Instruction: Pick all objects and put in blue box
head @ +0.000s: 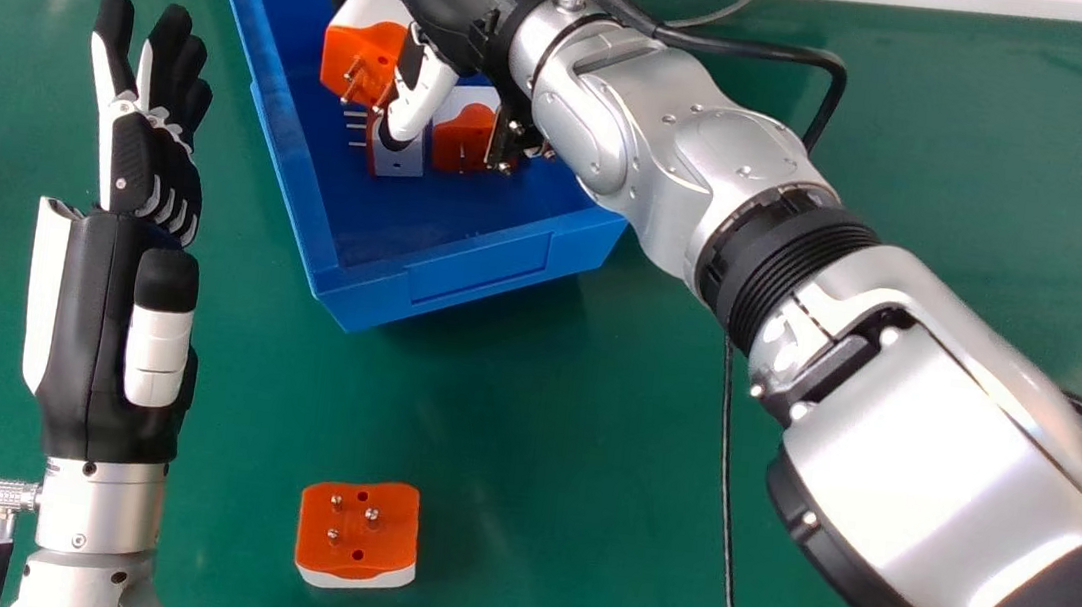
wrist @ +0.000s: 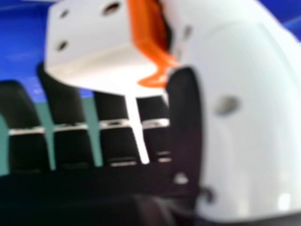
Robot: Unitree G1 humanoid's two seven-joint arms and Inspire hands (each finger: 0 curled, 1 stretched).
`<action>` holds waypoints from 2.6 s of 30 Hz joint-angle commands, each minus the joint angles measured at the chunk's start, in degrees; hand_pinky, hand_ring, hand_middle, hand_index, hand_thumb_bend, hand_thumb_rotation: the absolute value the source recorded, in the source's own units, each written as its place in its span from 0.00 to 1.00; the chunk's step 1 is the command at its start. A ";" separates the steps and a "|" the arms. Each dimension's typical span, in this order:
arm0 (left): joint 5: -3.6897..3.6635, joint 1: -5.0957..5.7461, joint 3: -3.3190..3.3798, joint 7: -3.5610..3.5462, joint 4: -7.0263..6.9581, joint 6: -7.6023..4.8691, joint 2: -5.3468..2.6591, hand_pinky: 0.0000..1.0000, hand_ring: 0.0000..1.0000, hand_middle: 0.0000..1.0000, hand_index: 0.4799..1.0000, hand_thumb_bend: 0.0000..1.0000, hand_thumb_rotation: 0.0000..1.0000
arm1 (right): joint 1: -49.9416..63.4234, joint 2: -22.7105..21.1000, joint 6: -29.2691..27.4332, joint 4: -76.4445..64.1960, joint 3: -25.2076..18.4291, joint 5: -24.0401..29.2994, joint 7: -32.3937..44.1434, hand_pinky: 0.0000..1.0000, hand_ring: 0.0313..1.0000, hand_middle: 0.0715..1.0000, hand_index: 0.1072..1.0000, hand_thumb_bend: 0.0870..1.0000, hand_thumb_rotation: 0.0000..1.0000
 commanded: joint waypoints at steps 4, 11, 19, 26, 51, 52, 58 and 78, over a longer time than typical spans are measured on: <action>-0.33 -0.71 0.01 -0.16 -0.34 -1.59 0.51 1.00 1.00 1.00 1.00 0.98 0.99 | -3.77 -0.95 -0.04 -0.87 -1.05 1.13 0.49 0.45 0.51 0.56 0.70 0.87 0.08; -0.27 -1.11 -0.10 -0.19 0.34 -1.88 0.29 1.00 1.00 1.00 1.00 0.98 0.99 | -3.83 -2.04 -0.53 -1.17 -1.41 0.98 -0.17 0.50 0.60 0.66 0.74 0.97 0.14; -1.13 -0.15 -0.02 -0.67 -0.74 -2.07 0.67 1.00 1.00 1.00 1.00 0.98 0.99 | -3.84 -2.91 -1.80 -1.88 -2.27 1.61 -0.43 0.51 0.62 0.68 0.76 0.99 0.17; -1.38 0.31 0.21 -0.39 -1.10 -2.14 0.41 1.00 1.00 1.00 1.00 0.98 0.99 | 3.74 -9.77 -16.34 -8.95 -8.57 8.61 -4.26 0.53 0.63 0.70 0.77 1.00 0.18; -1.02 0.01 0.63 0.09 -0.58 -2.32 0.48 1.00 1.00 1.00 1.00 0.98 0.98 | 60.25 -27.98 -41.24 -58.50 -24.60 32.48 10.47 0.61 0.72 0.75 0.76 1.00 0.24; -1.04 0.07 0.59 0.07 -0.64 -2.30 0.52 1.00 1.00 1.00 1.00 0.98 0.98 | 61.59 -27.55 -41.25 -59.17 -24.43 32.60 10.77 0.61 0.71 0.75 0.76 1.00 0.24; -1.38 0.18 0.62 -0.05 -0.79 -2.07 0.68 1.00 1.00 1.00 1.00 0.98 0.98 | 68.05 -25.55 -39.90 -60.34 -22.73 31.59 13.06 0.60 0.71 0.75 0.76 1.00 0.24; -1.32 0.31 0.33 -0.46 -1.10 -1.61 0.70 1.00 1.00 1.00 1.00 0.98 0.98 | 73.20 -22.26 -36.74 -59.59 -16.20 24.95 18.74 0.60 0.71 0.77 0.76 0.99 0.23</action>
